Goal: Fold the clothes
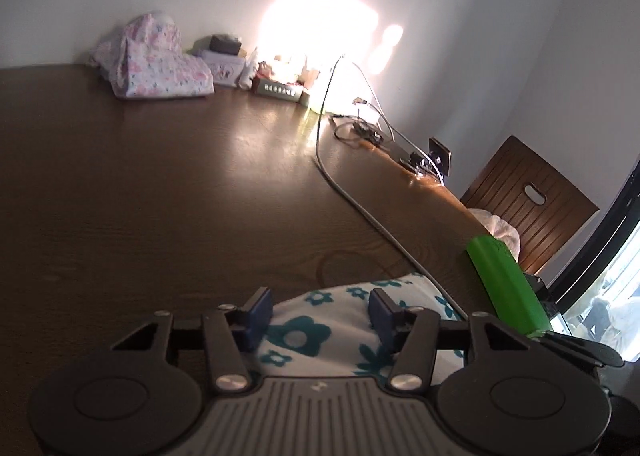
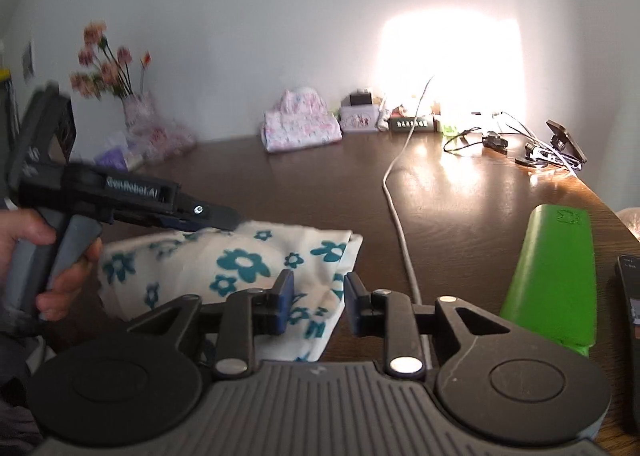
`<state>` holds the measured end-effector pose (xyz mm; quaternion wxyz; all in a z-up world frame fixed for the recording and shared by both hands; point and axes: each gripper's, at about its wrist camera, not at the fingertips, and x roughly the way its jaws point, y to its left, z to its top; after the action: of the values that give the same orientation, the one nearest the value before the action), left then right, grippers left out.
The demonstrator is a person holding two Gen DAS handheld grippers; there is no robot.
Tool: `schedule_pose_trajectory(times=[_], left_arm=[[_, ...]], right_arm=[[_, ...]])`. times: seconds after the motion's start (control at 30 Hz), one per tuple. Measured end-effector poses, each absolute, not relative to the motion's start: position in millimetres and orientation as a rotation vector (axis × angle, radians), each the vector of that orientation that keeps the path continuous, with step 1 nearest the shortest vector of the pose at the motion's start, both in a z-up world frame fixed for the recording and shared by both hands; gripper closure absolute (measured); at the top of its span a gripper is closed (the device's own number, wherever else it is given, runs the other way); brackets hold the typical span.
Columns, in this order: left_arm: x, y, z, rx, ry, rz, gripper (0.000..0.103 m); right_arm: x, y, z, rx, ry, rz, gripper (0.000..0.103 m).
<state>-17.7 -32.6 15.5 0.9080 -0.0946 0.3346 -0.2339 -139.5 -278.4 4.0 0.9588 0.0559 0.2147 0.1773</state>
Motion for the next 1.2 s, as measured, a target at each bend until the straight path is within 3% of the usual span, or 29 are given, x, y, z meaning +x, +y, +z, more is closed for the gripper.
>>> schedule_pose_trajectory(times=[0.07,0.17,0.2,0.27,0.33,0.4,0.47,0.6,0.67,0.8,1.03,1.07,1.17,1.2], left_arm=[[-23.1,-28.8,28.7,-0.121,0.636,-0.367,0.038],[-35.9,-32.9,47.6,-0.091,0.589,-0.434,0.035],[-40.4,-39.7,51.2,-0.083,0.592,-0.489,0.031],[-49.5,-53.4,58.4,-0.066,0.599,-0.6,0.025],[-55.5,-71.1,46.9,0.021,0.619,-0.615,0.025],[-61.5,-88.9,35.1,0.11,0.639,-0.628,0.026],[-61.1,-84.0,25.3,0.046,0.66,-0.633,0.026],[-70.6,-77.3,13.3,0.043,0.632,-0.644,0.024],[-76.8,-77.6,10.9,0.056,0.601,-0.638,0.024],[-83.6,-78.1,7.7,0.05,0.554,-0.636,0.024],[-87.8,-80.2,5.7,0.054,0.529,-0.612,0.022],[-89.5,-81.0,5.3,0.056,0.523,-0.602,0.021],[-93.9,-83.1,3.8,0.06,0.503,-0.576,0.02],[-94.4,-82.9,3.0,0.059,0.499,-0.575,0.02]], right_arm=[[-144.7,-290.9,9.5,0.137,0.415,0.432,0.073],[-146.0,-296.6,9.0,0.115,0.451,0.562,0.047],[-146.2,-294.5,6.2,0.098,0.465,0.595,0.046],[-147.7,-289.1,0.6,0.063,0.481,0.644,0.047],[-151.8,-281.1,-5.1,0.028,0.473,0.65,0.057],[-155.9,-273.1,-10.8,-0.006,0.465,0.657,0.074],[-159.9,-269.0,-13.1,-0.044,0.474,0.67,0.077],[-158.5,-279.0,-2.5,0.009,0.507,0.674,0.071],[-148.5,-296.9,10.2,0.134,0.498,0.636,0.065],[-113.6,-329.1,26.8,0.424,0.506,0.515,0.064],[-48.0,-295.9,7.2,0.522,0.744,0.396,0.056],[-47.2,-290.9,4.2,0.521,0.761,0.384,0.057],[-52.8,-282.4,-0.4,0.531,0.763,0.369,0.091],[-54.0,-281.0,-0.6,0.535,0.757,0.363,0.092]])
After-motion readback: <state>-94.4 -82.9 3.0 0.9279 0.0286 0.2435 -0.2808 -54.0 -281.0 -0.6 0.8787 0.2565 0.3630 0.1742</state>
